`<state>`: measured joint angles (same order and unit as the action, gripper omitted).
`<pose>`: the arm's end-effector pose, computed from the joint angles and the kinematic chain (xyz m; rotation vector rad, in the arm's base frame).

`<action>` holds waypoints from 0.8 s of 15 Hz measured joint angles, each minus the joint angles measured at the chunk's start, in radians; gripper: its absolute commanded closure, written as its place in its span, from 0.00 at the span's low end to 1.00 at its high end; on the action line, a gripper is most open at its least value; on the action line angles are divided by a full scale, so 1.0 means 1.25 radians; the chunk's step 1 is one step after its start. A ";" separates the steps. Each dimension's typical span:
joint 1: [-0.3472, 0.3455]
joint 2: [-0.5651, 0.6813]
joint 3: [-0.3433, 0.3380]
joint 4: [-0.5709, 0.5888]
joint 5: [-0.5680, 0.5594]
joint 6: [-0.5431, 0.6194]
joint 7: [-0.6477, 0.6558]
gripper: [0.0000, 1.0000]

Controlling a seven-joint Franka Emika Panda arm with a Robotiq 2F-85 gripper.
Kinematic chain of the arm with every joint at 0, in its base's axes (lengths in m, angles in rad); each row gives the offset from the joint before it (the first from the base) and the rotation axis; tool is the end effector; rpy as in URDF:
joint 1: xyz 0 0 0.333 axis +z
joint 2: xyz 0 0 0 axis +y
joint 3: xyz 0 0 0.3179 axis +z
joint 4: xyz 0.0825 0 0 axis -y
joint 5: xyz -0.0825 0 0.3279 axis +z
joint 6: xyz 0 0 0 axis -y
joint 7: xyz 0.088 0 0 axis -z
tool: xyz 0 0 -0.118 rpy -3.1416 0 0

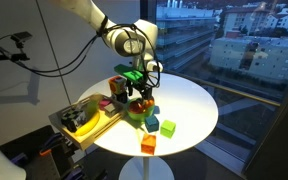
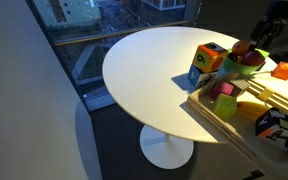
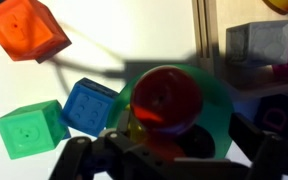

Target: Pick up the orange and put it in the green bowl

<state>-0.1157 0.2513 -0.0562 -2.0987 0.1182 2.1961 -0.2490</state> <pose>0.5127 -0.0830 0.3189 -3.0284 -0.0018 0.2027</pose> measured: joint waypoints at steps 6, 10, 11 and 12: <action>0.022 -0.059 0.000 -0.022 -0.078 -0.048 0.093 0.00; 0.039 -0.114 0.000 -0.055 -0.131 -0.096 0.146 0.00; 0.042 -0.128 0.000 -0.065 -0.141 -0.114 0.149 0.00; 0.045 -0.143 0.000 -0.073 -0.153 -0.133 0.149 0.00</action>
<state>-0.0598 0.0721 -0.0564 -2.1898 -0.0725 2.0304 -0.0629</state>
